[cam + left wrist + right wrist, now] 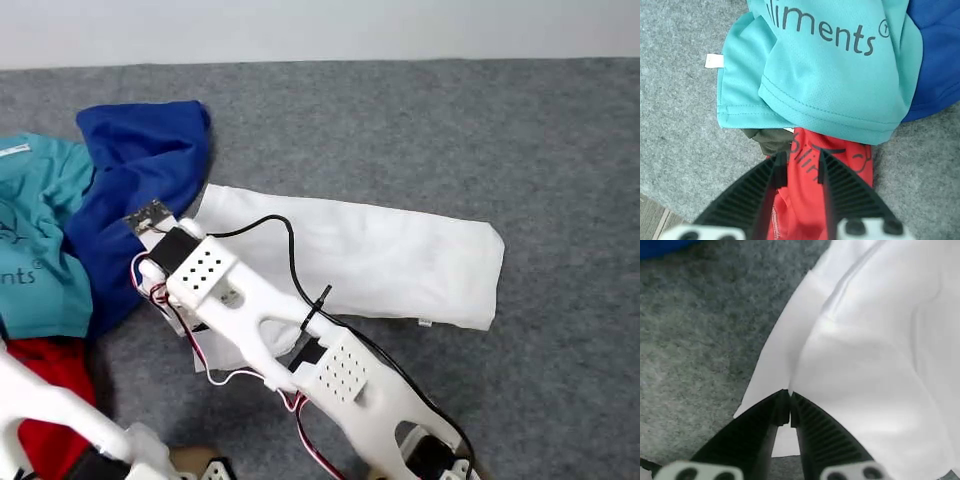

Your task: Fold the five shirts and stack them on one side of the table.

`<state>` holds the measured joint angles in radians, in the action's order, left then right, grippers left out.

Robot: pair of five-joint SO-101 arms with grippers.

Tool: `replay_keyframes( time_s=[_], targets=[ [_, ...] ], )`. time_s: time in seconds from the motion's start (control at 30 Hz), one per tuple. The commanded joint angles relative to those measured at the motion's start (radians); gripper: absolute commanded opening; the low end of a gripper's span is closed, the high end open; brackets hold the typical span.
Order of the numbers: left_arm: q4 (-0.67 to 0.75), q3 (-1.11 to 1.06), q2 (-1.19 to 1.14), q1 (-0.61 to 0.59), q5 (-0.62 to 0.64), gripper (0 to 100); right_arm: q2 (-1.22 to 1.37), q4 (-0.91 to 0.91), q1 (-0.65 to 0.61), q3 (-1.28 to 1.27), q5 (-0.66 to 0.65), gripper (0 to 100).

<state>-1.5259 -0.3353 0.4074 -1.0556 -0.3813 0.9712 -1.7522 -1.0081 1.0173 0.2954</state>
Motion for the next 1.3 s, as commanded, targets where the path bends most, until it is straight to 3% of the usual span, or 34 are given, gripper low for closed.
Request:
replay_keyframes(
  time_s=[0.0,0.43,0.73,0.87,1.1,1.27],
  targets=[
    [-0.005,0.004,0.038,0.002,-0.008,11,-0.042,-0.03,0.016,0.095,0.005,0.9],
    [-0.008,0.002,0.038,0.018,-0.003,11,0.042,-0.027,0.016,0.206,-0.046,1.3],
    [-0.008,0.002,0.038,0.072,-0.002,11,-0.016,-0.033,0.016,0.207,-0.081,19.5],
    [-0.006,0.002,0.038,0.072,-0.002,11,-0.11,-0.036,0.021,0.201,-0.104,19.5],
    [0.0,0.002,0.038,0.072,-0.002,11,-0.194,-0.041,0.077,0.196,-0.301,19.2],
    [0.0,0.004,0.038,0.072,-0.002,11,-0.288,-0.044,0.114,-0.003,-0.399,8.1]
  ],
)
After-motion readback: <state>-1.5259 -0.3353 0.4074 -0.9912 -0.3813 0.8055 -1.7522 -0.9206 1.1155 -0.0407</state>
